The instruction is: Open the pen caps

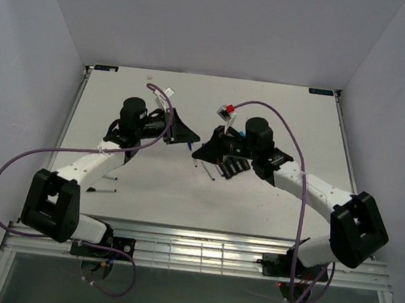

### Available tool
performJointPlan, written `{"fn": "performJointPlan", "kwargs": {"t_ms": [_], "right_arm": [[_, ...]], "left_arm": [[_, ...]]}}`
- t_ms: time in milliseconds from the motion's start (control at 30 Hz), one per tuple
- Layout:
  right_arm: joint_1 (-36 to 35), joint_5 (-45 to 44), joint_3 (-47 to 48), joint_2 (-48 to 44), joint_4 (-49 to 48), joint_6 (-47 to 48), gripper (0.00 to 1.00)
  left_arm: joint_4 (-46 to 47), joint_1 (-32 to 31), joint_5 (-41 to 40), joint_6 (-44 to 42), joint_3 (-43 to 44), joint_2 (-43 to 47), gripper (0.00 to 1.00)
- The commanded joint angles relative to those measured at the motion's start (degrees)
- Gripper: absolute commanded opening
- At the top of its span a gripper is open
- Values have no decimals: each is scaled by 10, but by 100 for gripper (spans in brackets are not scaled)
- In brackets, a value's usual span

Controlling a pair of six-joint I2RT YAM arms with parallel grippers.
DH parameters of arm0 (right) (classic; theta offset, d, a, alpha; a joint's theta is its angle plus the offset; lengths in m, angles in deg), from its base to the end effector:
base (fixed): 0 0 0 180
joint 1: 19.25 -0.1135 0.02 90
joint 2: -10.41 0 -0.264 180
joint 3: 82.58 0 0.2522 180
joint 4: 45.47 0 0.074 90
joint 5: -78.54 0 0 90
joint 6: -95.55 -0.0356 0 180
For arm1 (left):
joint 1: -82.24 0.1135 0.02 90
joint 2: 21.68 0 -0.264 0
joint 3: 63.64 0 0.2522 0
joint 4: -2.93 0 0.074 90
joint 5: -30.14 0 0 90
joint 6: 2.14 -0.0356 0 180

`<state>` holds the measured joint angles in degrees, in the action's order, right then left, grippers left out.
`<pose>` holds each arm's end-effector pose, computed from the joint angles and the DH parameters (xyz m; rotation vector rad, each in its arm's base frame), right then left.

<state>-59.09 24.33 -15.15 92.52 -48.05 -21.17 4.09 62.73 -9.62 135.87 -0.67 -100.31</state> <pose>0.2388 0.2263 0.2895 -0.7096 1.8306 1.3554 0.2779 -0.1275 0.2800 0.2035 2.0379 -1.5787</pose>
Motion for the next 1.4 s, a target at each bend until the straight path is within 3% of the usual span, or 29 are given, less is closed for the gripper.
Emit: {"fn": "performJointPlan", "kwargs": {"t_ms": [0, 133, 267, 333, 367, 433, 500, 600, 633, 667, 700, 733, 800, 833, 933, 1000, 1067, 1200, 1233, 1367], "right_arm": [[-16, 67, -8, -12, -46, -1, 13], [-15, 82, -8, -4, -72, -17, 33], [-15, 92, -5, 9, -93, -29, 36], [-16, 91, -2, 15, -97, -32, 33], [-16, 87, -1, 16, -98, -32, 21], [-15, 70, -1, 15, -92, -32, 8], [-15, 57, 6, 12, -67, -19, 8], [-18, -26, 31, 4, 2, 38, 8], [-25, -126, 45, 2, 82, 66, 8], [-37, -205, 61, 1, 128, 94, 8], [-84, -310, 102, 7, 173, 150, 8], [-109, -504, 121, 16, 217, 168, 8], [-166, -669, 157, 54, 292, 184, 8], [-184, -799, 174, 68, 301, 209, 8], [-217, -899, 194, 104, 322, 216, 8], [-217, -889, 191, 103, 321, 212, 8], [-217, -821, 174, 93, 304, 227, 8], [-170, -582, 130, 46, 248, 200, 8], [-160, -486, 117, 39, 237, 195, 8], [-142, -387, 77, 31, 210, 182, 8]], "left_arm": [[74, -4, 44, 61, 11, 2, 0], [88, -4, 50, 74, 9, 6, 0], [94, -4, 52, 78, 4, 7, 0], [95, -4, 55, 81, 3, 7, 0], [96, -4, 55, 80, 2, 7, 0], [96, -4, 52, 80, 0, 7, 0], [82, -4, 44, 79, 4, 7, 0], [-48, -4, -18, 39, 38, -7, 0], [-195, -5, -59, 11, 94, -17, 0], [-265, -12, -143, -38, 124, -43, 0], [-317, -14, -184, -50, 148, -55, 0], [-357, -14, -221, -52, 163, -64, 0], [-418, -14, -295, -30, 183, -80, 0], [-425, -14, -302, -22, 185, -85, 0], [-429, -14, -314, 3, 179, -93, 0], [-429, -14, -320, 8, 180, -93, 0], [-428, -13, -324, 2, 185, -94, 0], [-395, 4, -308, -19, 172, -90, 0], [-376, 9, -297, -25, 165, -87, 0], [-393, 13, -340, -50, 158, -91, 0]]}}
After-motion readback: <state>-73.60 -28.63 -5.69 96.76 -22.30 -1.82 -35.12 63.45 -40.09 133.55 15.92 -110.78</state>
